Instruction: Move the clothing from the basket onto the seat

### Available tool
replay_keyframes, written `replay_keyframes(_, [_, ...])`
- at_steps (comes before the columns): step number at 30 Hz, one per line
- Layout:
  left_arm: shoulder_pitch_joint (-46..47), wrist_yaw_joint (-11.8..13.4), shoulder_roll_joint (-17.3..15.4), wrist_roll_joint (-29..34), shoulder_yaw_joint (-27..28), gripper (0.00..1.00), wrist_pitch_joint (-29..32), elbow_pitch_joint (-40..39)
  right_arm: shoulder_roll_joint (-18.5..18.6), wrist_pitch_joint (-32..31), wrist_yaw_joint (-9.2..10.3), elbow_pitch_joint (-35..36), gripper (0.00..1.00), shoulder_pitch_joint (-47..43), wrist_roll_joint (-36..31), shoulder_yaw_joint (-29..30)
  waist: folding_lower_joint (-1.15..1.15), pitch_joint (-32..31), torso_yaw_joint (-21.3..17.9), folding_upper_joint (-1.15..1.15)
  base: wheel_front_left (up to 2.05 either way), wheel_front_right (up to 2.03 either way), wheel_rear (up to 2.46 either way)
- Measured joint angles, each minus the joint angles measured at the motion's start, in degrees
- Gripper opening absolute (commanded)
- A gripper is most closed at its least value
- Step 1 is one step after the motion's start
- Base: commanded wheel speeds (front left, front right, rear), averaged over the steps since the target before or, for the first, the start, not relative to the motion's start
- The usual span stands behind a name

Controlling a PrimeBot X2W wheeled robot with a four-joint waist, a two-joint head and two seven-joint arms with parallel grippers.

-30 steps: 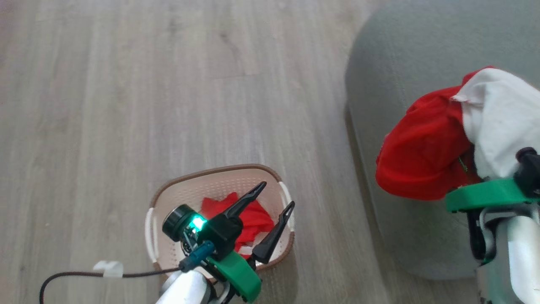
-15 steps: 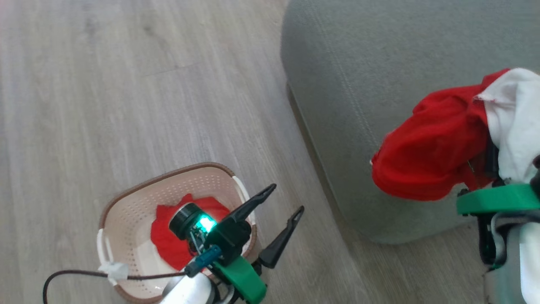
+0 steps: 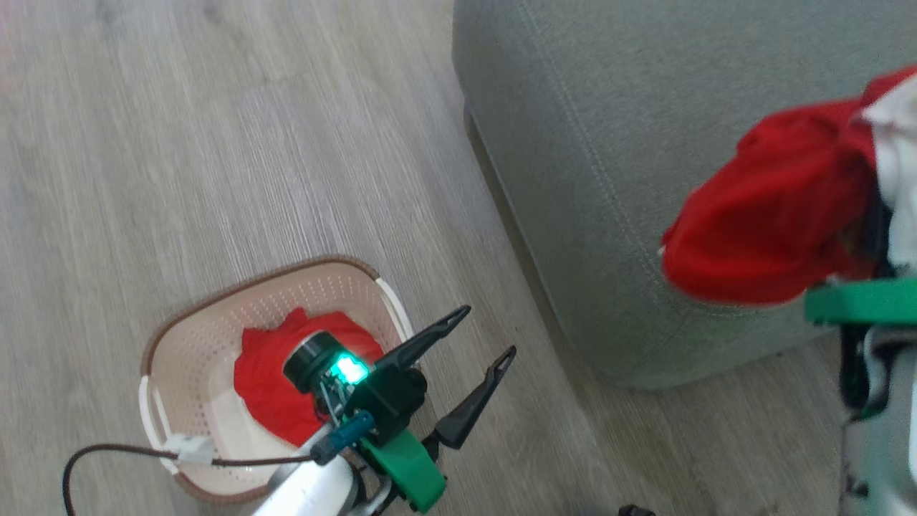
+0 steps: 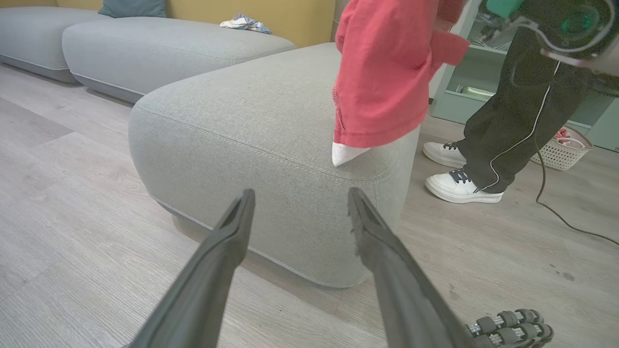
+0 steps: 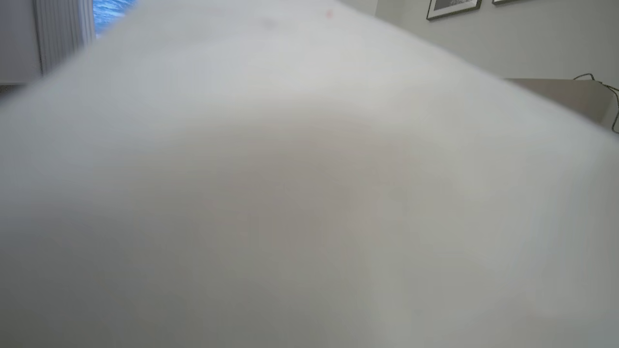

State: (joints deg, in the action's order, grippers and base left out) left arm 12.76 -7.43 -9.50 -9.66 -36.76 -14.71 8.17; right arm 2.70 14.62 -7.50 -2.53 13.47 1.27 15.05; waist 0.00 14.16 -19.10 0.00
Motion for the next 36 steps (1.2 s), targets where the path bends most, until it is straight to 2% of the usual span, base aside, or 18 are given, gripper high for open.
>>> replay_keyframes(7, [2.92,0.0,-3.55,0.0,-0.4,1.0,-0.01,-1.72,5.16,0.0,0.0,-0.98,0.0,13.04,-0.87,2.08,0.01,6.05,1.2,0.0,0.0,0.0,0.0])
replay_keyframes(12, [4.04,0.0,-7.35,0.0,-0.44,1.0,-0.01,-2.18,9.23,0.01,0.0,-6.28,0.0,24.32,-0.18,3.3,0.01,10.93,1.53,0.0,0.0,0.0,0.0])
replay_keyframes(20, [6.04,0.0,-11.15,-0.01,-0.2,1.0,-0.01,-4.19,13.65,-2.05,-0.01,-16.7,0.0,38.17,1.91,6.67,0.02,18.47,2.1,0.0,0.0,0.0,0.0])
replay_keyframes(28, [7.16,0.0,-12.49,-0.78,2.2,1.0,-0.01,-5.61,15.53,-7.51,-0.01,-27.73,0.0,46.04,4.35,9.7,0.01,23.47,3.72,0.0,0.0,0.0,0.0])
replay_keyframes(36, [7.05,0.0,-13.38,-0.91,3.68,1.0,-0.01,-6.17,15.64,-8.49,0.0,-38.86,0.0,50.87,1.48,14.61,0.0,26.55,5.75,0.0,0.0,0.0,0.0])
